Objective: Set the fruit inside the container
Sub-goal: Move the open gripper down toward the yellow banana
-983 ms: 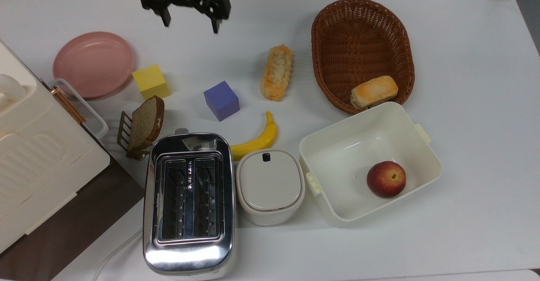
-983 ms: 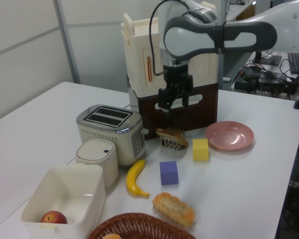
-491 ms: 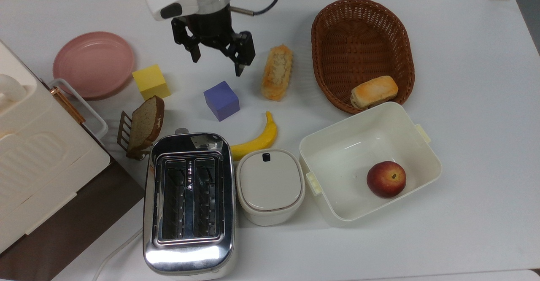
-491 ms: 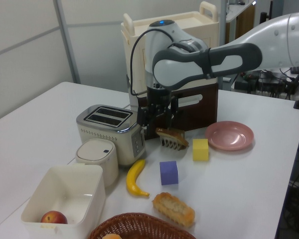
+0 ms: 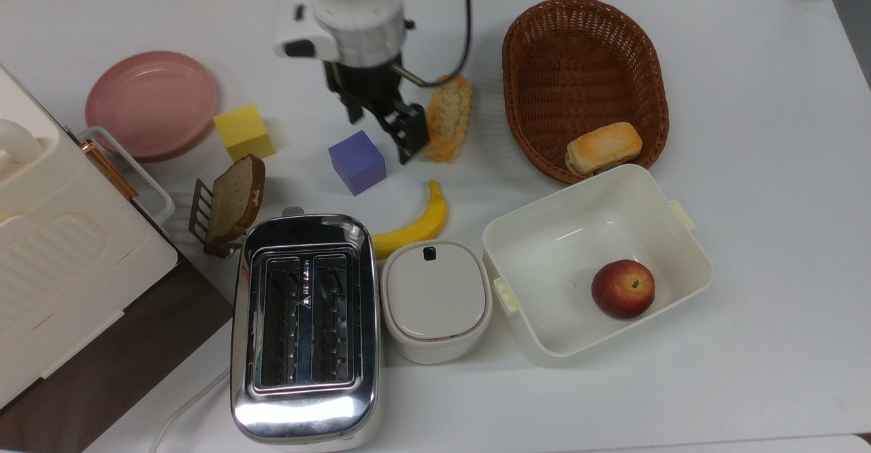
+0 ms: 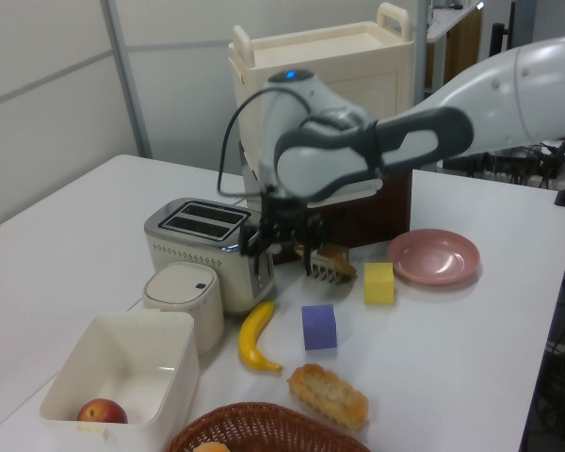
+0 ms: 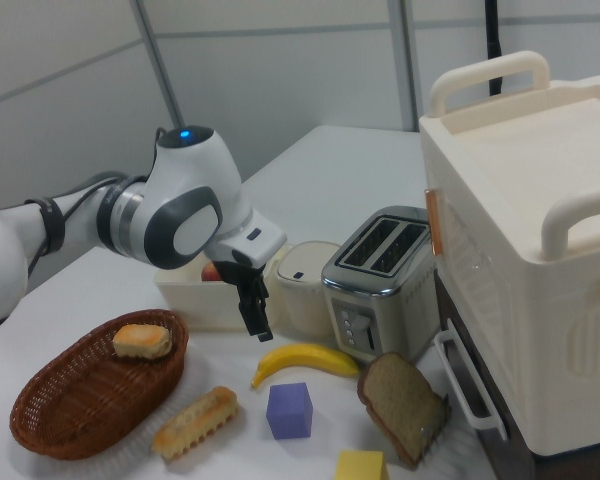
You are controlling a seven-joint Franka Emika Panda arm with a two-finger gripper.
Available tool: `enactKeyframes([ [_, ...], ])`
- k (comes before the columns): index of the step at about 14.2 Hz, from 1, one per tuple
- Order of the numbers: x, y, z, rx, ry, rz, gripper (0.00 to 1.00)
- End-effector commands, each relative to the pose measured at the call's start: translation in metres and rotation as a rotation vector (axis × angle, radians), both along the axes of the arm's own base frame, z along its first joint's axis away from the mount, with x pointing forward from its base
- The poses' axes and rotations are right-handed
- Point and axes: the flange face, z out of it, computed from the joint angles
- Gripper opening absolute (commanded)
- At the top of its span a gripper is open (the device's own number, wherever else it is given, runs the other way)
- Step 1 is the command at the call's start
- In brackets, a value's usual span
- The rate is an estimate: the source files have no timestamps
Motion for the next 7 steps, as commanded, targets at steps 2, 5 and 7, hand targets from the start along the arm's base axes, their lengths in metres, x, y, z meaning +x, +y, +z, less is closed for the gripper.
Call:
enactKeyframes([
  [2,0.0086,0.0271,-0.0314,0.027,-0.066,-0.047,1.0],
  [5,0.0131,0.0263,-0.0298,0.032,-0.101,-0.048,1.0],
  [7,0.0143,0.0262,-0.0325,0.032,-0.109,-0.048,1.0],
])
